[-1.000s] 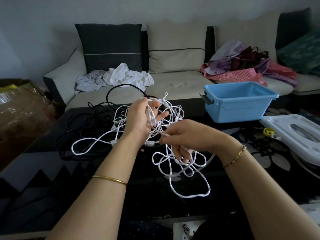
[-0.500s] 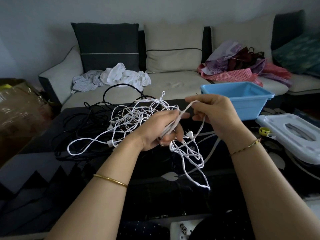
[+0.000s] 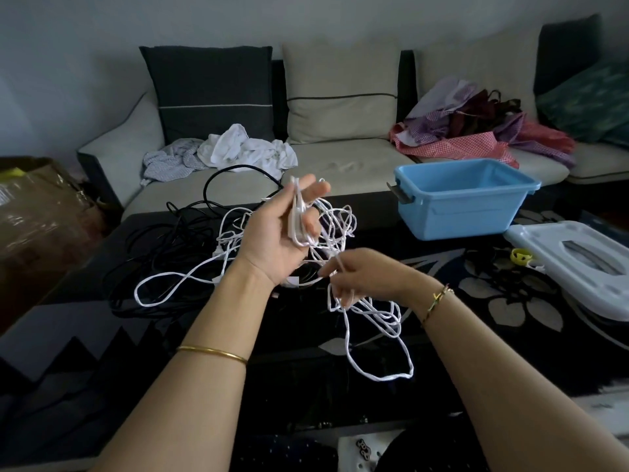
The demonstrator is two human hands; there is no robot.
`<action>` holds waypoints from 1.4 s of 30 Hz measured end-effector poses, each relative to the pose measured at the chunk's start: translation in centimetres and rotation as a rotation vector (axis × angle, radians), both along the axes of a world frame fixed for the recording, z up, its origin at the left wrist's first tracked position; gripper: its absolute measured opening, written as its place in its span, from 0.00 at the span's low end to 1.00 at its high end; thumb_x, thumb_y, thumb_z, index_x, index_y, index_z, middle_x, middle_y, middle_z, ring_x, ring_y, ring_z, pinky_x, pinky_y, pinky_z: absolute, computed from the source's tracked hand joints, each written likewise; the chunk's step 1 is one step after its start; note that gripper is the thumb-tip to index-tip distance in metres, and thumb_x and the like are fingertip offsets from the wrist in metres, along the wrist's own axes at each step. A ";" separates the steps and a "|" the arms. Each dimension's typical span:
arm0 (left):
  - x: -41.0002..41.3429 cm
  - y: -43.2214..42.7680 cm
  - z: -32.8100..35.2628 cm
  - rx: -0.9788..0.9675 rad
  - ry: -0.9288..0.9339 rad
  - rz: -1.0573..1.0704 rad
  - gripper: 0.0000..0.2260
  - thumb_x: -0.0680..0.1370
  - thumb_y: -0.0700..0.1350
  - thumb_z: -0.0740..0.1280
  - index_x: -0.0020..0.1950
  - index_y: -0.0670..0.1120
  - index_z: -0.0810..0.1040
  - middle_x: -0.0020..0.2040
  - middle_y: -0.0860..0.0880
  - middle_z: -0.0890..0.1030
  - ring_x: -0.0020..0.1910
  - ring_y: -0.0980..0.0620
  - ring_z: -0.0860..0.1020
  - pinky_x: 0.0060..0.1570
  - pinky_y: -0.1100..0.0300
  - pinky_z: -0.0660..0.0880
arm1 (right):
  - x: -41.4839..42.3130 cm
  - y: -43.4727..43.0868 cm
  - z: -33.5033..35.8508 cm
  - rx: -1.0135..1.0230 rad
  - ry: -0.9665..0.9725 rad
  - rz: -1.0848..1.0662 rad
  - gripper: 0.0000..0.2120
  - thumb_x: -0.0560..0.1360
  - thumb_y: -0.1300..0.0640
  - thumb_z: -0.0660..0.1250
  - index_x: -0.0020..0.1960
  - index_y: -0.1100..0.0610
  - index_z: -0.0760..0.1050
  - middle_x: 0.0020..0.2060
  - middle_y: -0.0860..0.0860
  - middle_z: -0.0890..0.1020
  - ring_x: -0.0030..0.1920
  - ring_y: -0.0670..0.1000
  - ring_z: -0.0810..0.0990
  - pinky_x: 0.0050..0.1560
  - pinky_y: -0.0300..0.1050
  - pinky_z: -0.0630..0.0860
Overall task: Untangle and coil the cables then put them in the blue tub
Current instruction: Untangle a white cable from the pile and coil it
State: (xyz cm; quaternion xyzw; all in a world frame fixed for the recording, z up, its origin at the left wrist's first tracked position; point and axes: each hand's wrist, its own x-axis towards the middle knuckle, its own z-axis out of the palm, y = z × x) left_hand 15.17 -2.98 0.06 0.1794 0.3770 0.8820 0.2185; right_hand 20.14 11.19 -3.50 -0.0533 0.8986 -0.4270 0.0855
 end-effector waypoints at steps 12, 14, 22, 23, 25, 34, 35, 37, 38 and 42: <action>-0.3 0.6 -0.3 -0.278 0.260 0.552 0.07 0.84 0.41 0.53 0.55 0.43 0.70 0.55 0.47 0.81 0.32 0.56 0.78 0.57 0.47 0.75 | -0.1 0.1 1.4 0.067 0.144 -0.161 0.04 0.75 0.63 0.66 0.42 0.62 0.74 0.33 0.58 0.83 0.26 0.49 0.77 0.25 0.32 0.69; -0.2 0.8 0.2 -0.295 0.281 0.610 0.10 0.84 0.42 0.53 0.61 0.41 0.70 0.58 0.51 0.81 0.34 0.56 0.80 0.53 0.52 0.78 | -0.3 0.8 1.2 0.177 0.216 -0.297 0.04 0.74 0.64 0.64 0.41 0.61 0.75 0.33 0.55 0.82 0.30 0.49 0.79 0.28 0.35 0.73; 0.4 2.8 1.4 -0.154 0.243 0.661 0.09 0.84 0.40 0.52 0.63 0.43 0.66 0.72 0.50 0.68 0.42 0.54 0.83 0.36 0.66 0.76 | -0.7 3.4 0.3 0.075 0.305 -0.708 0.08 0.78 0.62 0.61 0.43 0.58 0.77 0.36 0.52 0.79 0.36 0.52 0.78 0.36 0.42 0.72; 0.3 2.9 1.5 -0.151 0.233 0.677 0.09 0.84 0.40 0.52 0.63 0.43 0.66 0.73 0.49 0.68 0.44 0.54 0.83 0.39 0.64 0.77 | -0.3 3.4 0.6 -0.181 0.336 -0.713 0.07 0.77 0.62 0.64 0.42 0.59 0.78 0.33 0.52 0.80 0.34 0.50 0.79 0.36 0.43 0.75; -0.1 2.9 1.5 -0.168 0.205 0.711 0.10 0.84 0.40 0.52 0.64 0.42 0.65 0.74 0.49 0.67 0.49 0.52 0.82 0.51 0.56 0.77 | 0.5 3.4 1.3 -0.556 0.380 -0.692 0.04 0.75 0.62 0.68 0.42 0.59 0.80 0.30 0.51 0.81 0.30 0.46 0.79 0.37 0.39 0.77; -1.1 1.8 1.2 -0.187 0.127 0.769 0.05 0.84 0.40 0.52 0.51 0.46 0.66 0.72 0.49 0.69 0.47 0.58 0.80 0.44 0.57 0.80 | 2.1 3.2 2.7 0.134 0.374 -0.400 0.05 0.73 0.56 0.70 0.45 0.55 0.84 0.36 0.48 0.83 0.39 0.47 0.79 0.41 0.41 0.75; -1.1 1.8 1.0 -0.221 0.153 0.762 0.05 0.84 0.40 0.52 0.52 0.46 0.66 0.72 0.48 0.69 0.48 0.58 0.80 0.48 0.55 0.79 | 2.1 3.2 2.8 0.100 0.400 -0.400 0.06 0.73 0.55 0.70 0.45 0.55 0.84 0.35 0.47 0.83 0.37 0.45 0.79 0.39 0.39 0.74; -1.0 1.9 0.6 -0.295 0.203 0.736 0.04 0.84 0.40 0.52 0.53 0.46 0.65 0.70 0.49 0.71 0.49 0.57 0.80 0.43 0.59 0.78 | 2.4 3.1 3.4 -0.024 0.443 -0.370 0.05 0.74 0.55 0.70 0.45 0.55 0.84 0.28 0.42 0.79 0.29 0.40 0.74 0.31 0.32 0.68; -1.0 1.9 0.3 -0.332 0.229 0.719 0.05 0.84 0.40 0.52 0.51 0.46 0.66 0.69 0.50 0.72 0.49 0.57 0.80 0.38 0.63 0.76 | 2.5 3.0 3.6 -0.055 0.454 -0.337 0.04 0.74 0.56 0.70 0.45 0.55 0.84 0.27 0.42 0.79 0.29 0.39 0.73 0.31 0.32 0.68; -1.0 2.2 -1.0 -0.473 0.306 0.636 0.07 0.84 0.41 0.52 0.48 0.49 0.66 0.65 0.51 0.74 0.48 0.56 0.82 0.41 0.58 0.77 | 3.1 2.5 4.3 0.016 0.355 -0.147 0.02 0.71 0.56 0.74 0.39 0.52 0.84 0.33 0.48 0.82 0.33 0.41 0.75 0.36 0.37 0.72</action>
